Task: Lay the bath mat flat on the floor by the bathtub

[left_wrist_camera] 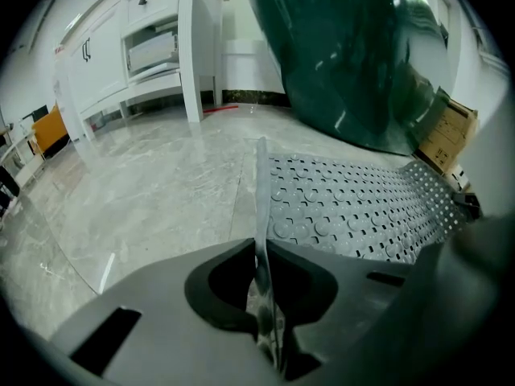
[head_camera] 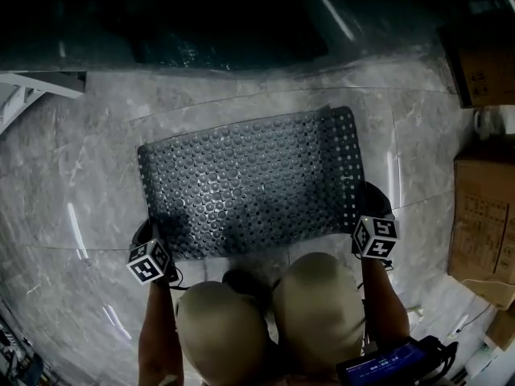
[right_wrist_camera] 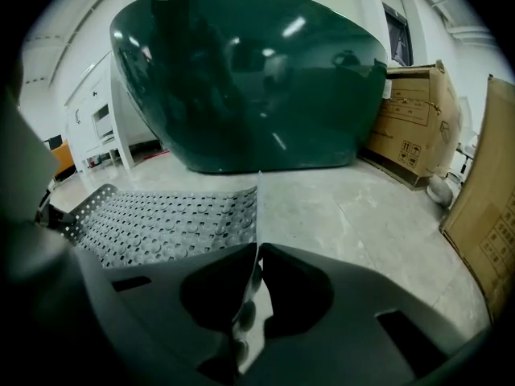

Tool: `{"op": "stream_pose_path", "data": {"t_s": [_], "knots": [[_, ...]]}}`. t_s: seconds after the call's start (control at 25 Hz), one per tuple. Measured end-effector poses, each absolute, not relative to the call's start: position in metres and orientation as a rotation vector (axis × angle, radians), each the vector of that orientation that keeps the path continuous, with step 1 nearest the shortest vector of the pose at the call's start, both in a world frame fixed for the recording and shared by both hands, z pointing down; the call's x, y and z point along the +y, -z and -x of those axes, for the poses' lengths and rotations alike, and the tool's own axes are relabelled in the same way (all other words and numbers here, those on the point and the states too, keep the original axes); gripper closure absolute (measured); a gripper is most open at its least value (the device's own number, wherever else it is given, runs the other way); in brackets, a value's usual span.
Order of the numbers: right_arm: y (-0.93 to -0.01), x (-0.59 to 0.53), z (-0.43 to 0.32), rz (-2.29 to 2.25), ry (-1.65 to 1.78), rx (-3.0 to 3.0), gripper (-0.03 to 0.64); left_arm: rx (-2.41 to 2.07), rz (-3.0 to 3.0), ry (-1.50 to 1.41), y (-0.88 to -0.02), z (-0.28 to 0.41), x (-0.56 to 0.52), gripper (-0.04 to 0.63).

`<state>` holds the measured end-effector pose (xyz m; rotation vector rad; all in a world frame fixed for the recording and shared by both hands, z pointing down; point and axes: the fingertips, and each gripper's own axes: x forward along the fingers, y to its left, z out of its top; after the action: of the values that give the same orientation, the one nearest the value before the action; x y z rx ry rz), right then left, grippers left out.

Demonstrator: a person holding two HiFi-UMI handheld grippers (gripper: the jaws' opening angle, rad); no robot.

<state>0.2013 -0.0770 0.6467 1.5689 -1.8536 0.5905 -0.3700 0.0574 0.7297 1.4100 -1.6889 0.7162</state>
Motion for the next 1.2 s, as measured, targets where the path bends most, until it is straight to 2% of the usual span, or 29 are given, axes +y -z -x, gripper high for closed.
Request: {"op": "stream_pose_path", "data": {"t_s": [0.64,0.72,0.76,0.96,1.16,1.2], "knots": [[-0.662,-0.079,-0.215,-1.607,-0.641,-1.822,0.583,-1.718,-1.348,-0.642,-0.725,0.374,0.054,0.551],[-0.662,-0.080,-0.213,-1.599,-0.645,-1.836,0.581,-1.725,-1.354,-0.620,-0.719,0.374,0.055,0.444],[-0.661,-0.081,-0.213,-1.596,-0.644,-1.844,0.578,-1.729,-1.358,-0.608,-0.715,0.374,0.056,0.434],[-0.651,-0.088,-0.215,-1.618,-0.641,-1.858,0.508,-1.785,-1.338,-0.547,-0.695,0.385,0.066,0.425],[-0.617,-0.094,-0.210,-1.681,-0.511,-1.897,0.508,-1.871,-1.325,-0.392,-0.659,0.388,0.066,0.425],[-0.615,-0.093,-0.205,-1.673,-0.503,-1.916,0.538,-1.873,-1.343,-0.383,-0.658,0.385,0.064,0.433]]}}
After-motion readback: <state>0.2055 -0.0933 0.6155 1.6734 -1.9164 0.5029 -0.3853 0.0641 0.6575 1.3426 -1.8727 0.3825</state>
